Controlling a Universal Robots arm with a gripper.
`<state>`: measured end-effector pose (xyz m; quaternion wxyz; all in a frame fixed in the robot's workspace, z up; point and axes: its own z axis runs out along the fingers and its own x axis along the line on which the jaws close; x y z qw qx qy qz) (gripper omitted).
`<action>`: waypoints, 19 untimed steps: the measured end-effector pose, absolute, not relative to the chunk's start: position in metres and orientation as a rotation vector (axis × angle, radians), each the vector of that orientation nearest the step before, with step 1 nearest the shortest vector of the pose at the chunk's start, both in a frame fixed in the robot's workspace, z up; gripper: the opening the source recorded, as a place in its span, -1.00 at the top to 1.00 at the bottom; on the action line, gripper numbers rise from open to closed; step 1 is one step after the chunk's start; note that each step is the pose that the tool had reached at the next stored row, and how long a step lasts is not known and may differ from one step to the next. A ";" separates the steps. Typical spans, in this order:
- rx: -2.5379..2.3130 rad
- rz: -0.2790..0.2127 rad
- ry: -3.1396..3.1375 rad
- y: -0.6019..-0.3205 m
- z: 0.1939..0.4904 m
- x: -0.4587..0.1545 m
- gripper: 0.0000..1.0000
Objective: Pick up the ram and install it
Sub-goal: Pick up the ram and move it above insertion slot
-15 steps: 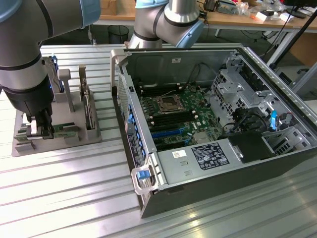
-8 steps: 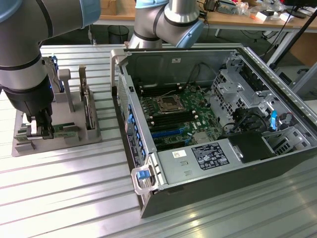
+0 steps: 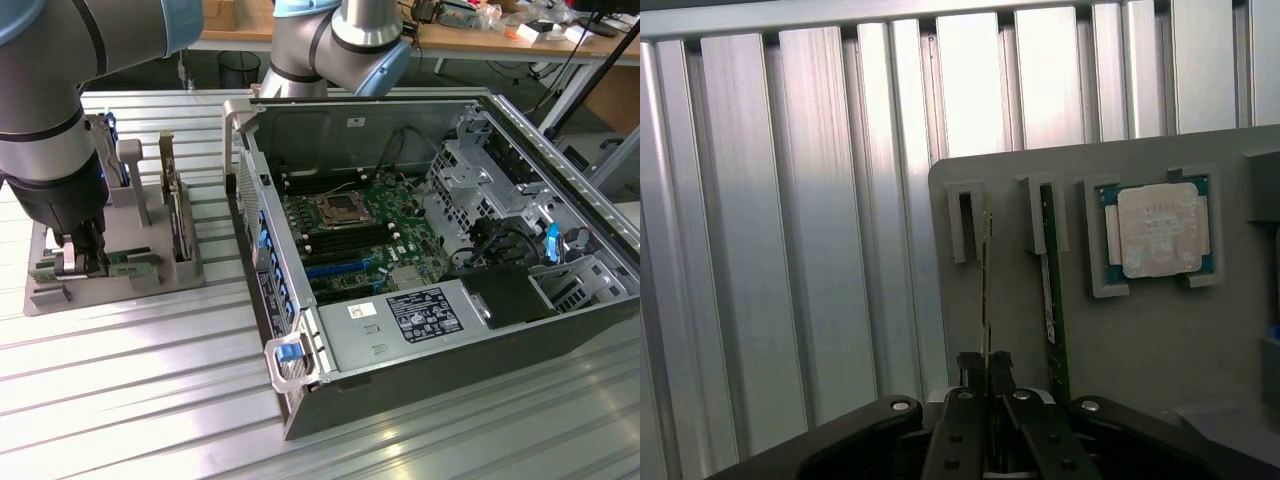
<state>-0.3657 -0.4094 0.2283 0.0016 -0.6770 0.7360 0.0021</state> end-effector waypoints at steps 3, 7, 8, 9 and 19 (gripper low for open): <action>-2.125 0.007 2.310 -0.409 0.228 -0.366 0.73; -2.125 0.007 2.310 -0.409 0.228 -0.366 0.73; -2.125 0.006 2.309 -0.409 0.229 -0.366 0.73; -2.125 0.007 2.310 -0.409 0.232 -0.366 0.73; -2.204 0.010 2.232 -0.409 0.243 -0.366 0.73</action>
